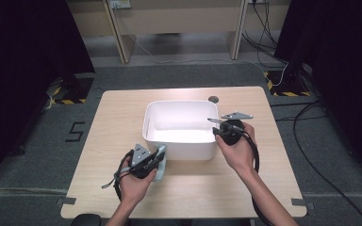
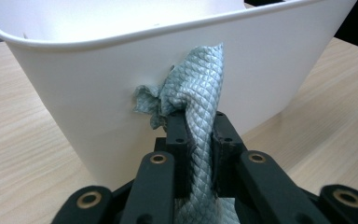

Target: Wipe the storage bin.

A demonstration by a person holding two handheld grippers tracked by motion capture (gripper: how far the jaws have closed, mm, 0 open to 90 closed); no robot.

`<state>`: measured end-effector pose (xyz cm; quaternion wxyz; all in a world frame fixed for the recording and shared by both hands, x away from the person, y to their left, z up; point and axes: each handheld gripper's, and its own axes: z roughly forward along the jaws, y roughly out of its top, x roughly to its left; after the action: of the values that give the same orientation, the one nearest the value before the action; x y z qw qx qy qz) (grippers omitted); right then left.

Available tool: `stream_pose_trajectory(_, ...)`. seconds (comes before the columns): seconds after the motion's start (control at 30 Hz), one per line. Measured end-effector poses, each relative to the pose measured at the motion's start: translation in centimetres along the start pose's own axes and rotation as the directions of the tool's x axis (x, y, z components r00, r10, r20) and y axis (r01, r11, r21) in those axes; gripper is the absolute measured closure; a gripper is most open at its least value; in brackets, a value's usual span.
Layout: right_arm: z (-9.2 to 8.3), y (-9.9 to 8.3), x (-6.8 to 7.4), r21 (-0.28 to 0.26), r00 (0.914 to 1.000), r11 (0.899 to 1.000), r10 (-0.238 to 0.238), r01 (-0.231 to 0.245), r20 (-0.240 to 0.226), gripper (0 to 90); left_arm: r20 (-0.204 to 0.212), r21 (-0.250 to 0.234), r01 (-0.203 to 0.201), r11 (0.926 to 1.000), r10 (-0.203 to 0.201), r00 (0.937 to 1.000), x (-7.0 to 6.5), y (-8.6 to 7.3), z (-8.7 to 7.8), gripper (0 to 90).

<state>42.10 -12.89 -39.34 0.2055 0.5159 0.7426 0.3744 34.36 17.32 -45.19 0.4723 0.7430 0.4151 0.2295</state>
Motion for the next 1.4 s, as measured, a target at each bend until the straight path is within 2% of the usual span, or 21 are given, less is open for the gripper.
stream_pose_trajectory(0.6,0.0,0.0,0.0,-0.004,1.0,1.0,-0.005,0.005,0.004,71.5,-0.001,-0.034,-0.004,0.9994,0.004,1.0,-0.3,1.0,-0.6,80.4)
stream_pose_trajectory(1.07,0.1,0.0,0.1,-0.003,0.9999,1.0,-0.008,0.008,0.007,71.3,0.009,-0.034,-0.012,0.9994,0.012,0.9999,-0.6,1.4,-0.5,80.4)
stream_pose_trajectory(1.13,0.5,-0.3,0.2,0.019,0.9999,1.0,-0.01,0.01,0.011,70.6,0.011,-0.031,-0.015,0.9994,0.015,0.9998,-0.7,1.4,-0.4,80.4)
stream_pose_trajectory(1.4,0.5,-0.1,0.2,0.03,1.0,1.0,0.005,-0.006,0.007,70.5,0.009,-0.033,-0.019,0.9993,0.019,0.9998,-0.8,1.3,-0.4,80.4)
